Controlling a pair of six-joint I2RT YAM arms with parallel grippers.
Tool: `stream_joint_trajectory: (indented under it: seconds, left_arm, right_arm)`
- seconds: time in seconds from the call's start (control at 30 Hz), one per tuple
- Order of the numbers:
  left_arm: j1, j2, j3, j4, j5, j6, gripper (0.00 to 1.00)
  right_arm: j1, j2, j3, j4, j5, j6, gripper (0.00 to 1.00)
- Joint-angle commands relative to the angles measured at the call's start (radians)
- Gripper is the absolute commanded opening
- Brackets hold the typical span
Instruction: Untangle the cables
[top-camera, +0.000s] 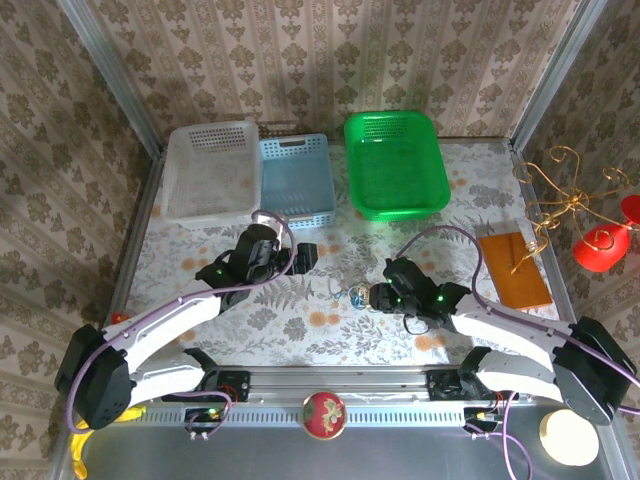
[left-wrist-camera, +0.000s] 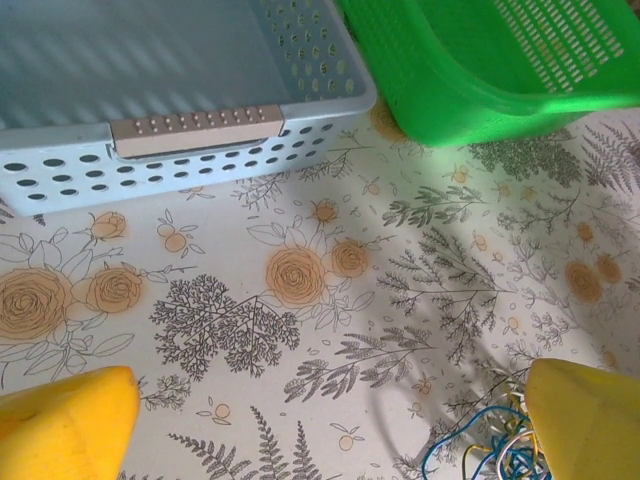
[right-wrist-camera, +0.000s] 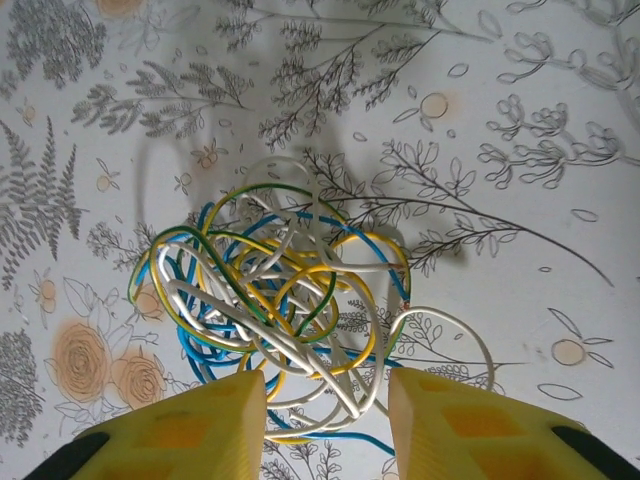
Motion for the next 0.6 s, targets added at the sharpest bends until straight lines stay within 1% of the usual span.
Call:
stream_joint_trajectory:
  seconds: [0.0, 0.17, 0.2, 0.4, 0.57]
  left_arm:
    - [-0.004, 0.001, 0.026, -0.01, 0.019, -0.022, 1.0]
    - [-0.004, 0.004, 0.021, -0.008, 0.019, -0.026, 1.0]
    - [-0.003, 0.006, 0.019, -0.007, 0.018, -0.029, 1.0]
    - [-0.004, 0.005, 0.0, 0.007, 0.021, -0.055, 1.0]
    - [-0.002, 0.005, -0.012, 0.014, 0.018, -0.06, 1.0]
  right_arm:
    - [-0.003, 0.053, 0.048, 0.061, -0.043, -0.014, 0.33]
    - [-0.003, 0.167, 0.146, 0.124, -0.093, -0.041, 0.11]
    - [-0.003, 0.19, 0.168, 0.145, -0.106, -0.042, 0.08]
    - [-0.001, 0.289, 0.268, 0.237, -0.194, -0.032, 0.07]
    - [-0.006, 0.28, 0.26, 0.266, -0.191, -0.015, 0.07]
